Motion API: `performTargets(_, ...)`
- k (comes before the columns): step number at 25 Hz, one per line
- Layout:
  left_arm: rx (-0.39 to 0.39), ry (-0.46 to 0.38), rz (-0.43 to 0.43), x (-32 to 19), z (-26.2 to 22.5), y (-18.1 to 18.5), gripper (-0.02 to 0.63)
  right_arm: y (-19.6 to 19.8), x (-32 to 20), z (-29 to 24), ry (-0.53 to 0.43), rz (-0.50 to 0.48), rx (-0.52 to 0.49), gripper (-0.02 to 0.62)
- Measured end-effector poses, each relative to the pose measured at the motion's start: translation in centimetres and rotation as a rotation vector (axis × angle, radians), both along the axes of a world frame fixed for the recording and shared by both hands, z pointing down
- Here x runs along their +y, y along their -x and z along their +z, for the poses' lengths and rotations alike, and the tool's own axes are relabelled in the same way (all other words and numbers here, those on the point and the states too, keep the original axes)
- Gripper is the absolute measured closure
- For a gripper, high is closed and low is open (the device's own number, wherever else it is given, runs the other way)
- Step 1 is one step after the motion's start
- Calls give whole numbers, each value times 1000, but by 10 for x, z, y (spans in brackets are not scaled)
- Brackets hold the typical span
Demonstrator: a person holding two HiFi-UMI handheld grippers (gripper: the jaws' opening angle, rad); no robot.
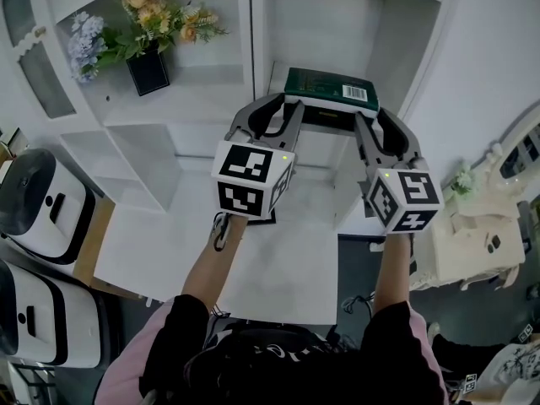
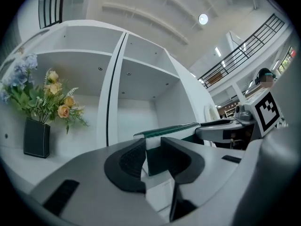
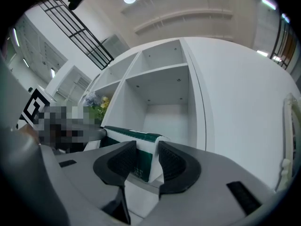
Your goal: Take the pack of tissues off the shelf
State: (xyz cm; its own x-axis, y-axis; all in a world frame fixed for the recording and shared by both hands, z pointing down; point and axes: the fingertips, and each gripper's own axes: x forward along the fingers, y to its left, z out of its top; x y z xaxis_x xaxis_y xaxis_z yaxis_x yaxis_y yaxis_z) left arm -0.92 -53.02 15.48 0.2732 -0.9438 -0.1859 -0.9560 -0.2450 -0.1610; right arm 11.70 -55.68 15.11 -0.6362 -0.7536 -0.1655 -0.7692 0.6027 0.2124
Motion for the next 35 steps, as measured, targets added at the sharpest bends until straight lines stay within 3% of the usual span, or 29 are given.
performTargets(13, -57, -30, 60, 79, 16, 9, 502, 11, 83, 18, -3, 49, 2, 423)
performTargets(35, 82, 248, 50, 214, 171, 138, 502, 135, 217, 170, 298, 41, 38, 423)
